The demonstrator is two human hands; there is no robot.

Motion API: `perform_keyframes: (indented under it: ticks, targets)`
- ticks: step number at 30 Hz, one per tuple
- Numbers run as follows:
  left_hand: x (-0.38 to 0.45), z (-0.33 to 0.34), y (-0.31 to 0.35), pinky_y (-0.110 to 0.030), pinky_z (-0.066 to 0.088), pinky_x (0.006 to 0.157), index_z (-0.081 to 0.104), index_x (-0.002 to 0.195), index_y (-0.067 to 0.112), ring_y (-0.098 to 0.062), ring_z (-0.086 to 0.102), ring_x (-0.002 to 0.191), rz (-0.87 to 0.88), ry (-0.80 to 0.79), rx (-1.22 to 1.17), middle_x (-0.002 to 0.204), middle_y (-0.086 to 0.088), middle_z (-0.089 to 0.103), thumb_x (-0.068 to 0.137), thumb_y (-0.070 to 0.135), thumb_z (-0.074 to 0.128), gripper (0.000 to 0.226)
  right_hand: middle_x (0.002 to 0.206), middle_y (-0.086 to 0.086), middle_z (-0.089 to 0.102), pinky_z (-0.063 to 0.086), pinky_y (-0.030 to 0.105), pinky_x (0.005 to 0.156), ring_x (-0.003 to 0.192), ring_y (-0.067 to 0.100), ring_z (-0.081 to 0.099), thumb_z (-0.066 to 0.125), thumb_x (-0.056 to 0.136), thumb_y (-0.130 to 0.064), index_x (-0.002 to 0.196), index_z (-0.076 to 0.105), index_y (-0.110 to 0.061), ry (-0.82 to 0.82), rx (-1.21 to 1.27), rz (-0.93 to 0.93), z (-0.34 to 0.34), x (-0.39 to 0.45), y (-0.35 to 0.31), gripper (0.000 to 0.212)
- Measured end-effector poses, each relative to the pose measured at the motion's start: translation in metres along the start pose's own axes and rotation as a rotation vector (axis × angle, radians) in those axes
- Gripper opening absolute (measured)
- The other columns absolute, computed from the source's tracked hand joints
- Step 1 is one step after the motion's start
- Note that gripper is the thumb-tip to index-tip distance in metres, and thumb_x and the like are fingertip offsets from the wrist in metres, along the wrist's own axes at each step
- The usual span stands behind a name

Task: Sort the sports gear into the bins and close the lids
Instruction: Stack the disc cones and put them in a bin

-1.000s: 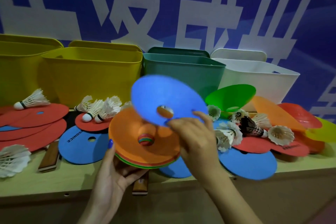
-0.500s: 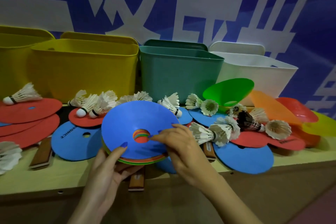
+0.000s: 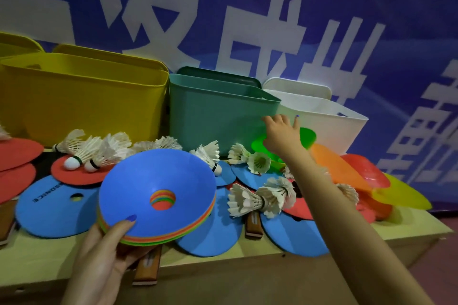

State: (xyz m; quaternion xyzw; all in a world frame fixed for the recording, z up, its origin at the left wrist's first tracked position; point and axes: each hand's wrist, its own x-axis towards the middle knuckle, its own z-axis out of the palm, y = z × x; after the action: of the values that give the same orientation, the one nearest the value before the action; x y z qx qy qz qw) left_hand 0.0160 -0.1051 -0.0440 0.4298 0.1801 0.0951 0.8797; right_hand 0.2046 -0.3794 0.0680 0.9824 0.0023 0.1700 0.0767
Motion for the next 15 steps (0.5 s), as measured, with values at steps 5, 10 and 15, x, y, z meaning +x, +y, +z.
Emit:
perform_keyframes:
  ticks: [5, 10, 15]
  targets:
    - [-0.002, 0.0, 0.0, -0.038, 0.054, 0.066, 0.053, 0.131, 0.023, -0.029, 0.06, 0.102, 0.015, -0.01, 0.004, 0.122, -0.005, 0.063, 0.089, 0.006, 0.056, 0.046, 0.119, 0.013, 0.057, 0.003, 0.068, 0.109, 0.123, 0.032, 0.044, 0.042, 0.087, -0.005, 0.119, 0.052, -0.008, -0.081, -0.132, 0.051, 0.003, -0.001, 0.006, 0.034]
    - [0.001, -0.004, -0.002, -0.036, 0.057, 0.056, 0.053, 0.13, 0.022, -0.03, 0.06, 0.104, 0.021, -0.024, 0.016, 0.119, -0.006, 0.064, 0.089, 0.005, 0.056, 0.045, 0.098, 0.011, 0.065, 0.009, 0.059, 0.113, 0.109, 0.031, 0.053, 0.043, 0.082, -0.003, 0.097, 0.061, -0.009, 0.043, -0.045, 0.157, -0.008, -0.02, 0.004, 0.024]
    - [0.002, -0.001, -0.002, -0.04, 0.054, 0.066, 0.055, 0.122, 0.025, -0.025, 0.06, 0.091, 0.001, -0.031, -0.046, 0.103, 0.0, 0.066, 0.09, 0.005, 0.055, 0.038, 0.097, 0.003, 0.065, 0.013, 0.049, 0.114, 0.101, 0.03, 0.055, 0.051, 0.079, -0.004, 0.105, 0.063, -0.021, 0.413, 0.299, 0.116, -0.042, -0.082, -0.041, 0.033]
